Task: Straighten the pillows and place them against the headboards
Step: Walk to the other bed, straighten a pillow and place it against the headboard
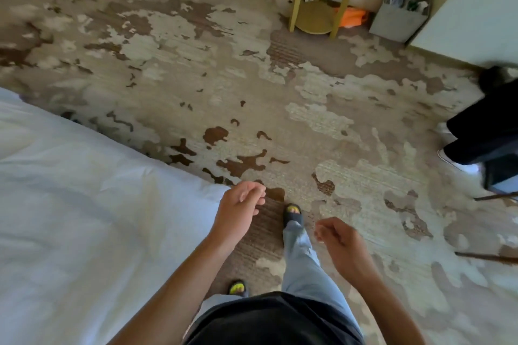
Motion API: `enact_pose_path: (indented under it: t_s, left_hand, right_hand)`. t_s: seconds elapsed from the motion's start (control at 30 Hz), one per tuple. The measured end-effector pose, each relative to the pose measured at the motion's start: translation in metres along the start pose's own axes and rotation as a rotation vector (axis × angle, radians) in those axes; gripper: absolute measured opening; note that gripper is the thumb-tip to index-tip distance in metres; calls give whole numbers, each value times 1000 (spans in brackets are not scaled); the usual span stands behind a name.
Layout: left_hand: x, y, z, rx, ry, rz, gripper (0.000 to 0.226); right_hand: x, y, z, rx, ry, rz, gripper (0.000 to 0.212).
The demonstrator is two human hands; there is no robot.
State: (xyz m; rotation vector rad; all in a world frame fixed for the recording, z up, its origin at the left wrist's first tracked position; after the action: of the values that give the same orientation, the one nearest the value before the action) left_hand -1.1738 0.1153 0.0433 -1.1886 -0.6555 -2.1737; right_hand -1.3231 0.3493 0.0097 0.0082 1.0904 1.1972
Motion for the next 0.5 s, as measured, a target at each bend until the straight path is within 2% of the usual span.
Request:
enact_pose_path:
  t_s: [0.13,0.23,0.4,0.5]
  left_hand:
    - [42,16,-72,153,83,39,20]
    - [58,48,-98,300,146,105,21]
    - [60,112,-117,607,251,293,23]
    - [59,150,-139,755,276,375,23]
  right_hand:
    - [-73,19,-121,-115,86,35,29]
    - [-155,11,-194,-244,182,99,29]
    - [-309,-47,-286,-489,393,218,17]
    - [-393,-96,-331,-603,499,292,16]
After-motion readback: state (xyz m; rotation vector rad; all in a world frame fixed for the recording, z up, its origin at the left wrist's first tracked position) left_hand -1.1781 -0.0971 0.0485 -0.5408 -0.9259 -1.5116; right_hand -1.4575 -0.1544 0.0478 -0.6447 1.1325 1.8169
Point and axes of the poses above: each hand's wrist, its own z-axis away from the middle knuckle, its own y-axis out of the back of the hand, x = y × z, the point moved 10 cm from there along -z, towards the middle knuckle, and after that the axes turned 1 degree about -y, right-handed, at the moved point
